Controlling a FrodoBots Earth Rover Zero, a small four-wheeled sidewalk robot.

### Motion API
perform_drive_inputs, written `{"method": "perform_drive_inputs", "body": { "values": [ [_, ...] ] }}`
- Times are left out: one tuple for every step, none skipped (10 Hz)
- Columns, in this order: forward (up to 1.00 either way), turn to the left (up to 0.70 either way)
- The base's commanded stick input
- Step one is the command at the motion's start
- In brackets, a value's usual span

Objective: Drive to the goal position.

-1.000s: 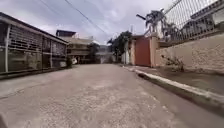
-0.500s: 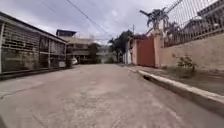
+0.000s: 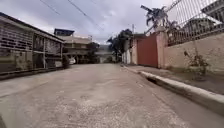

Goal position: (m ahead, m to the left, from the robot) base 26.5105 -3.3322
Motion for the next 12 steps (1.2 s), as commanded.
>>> {"method": "perform_drive_inputs", "body": {
  "values": [
    [1.00, -0.06],
    [1.00, 0.00],
    [1.00, 0.00],
    [1.00, -0.05],
    [1.00, -0.21],
    [1.00, -0.32],
    [1.00, -0.16],
    [1.00, -0.04],
    [1.00, 0.00],
    [1.00, 0.00],
    [1.00, 0.00],
    [1.00, 0.00]
  ]
}}
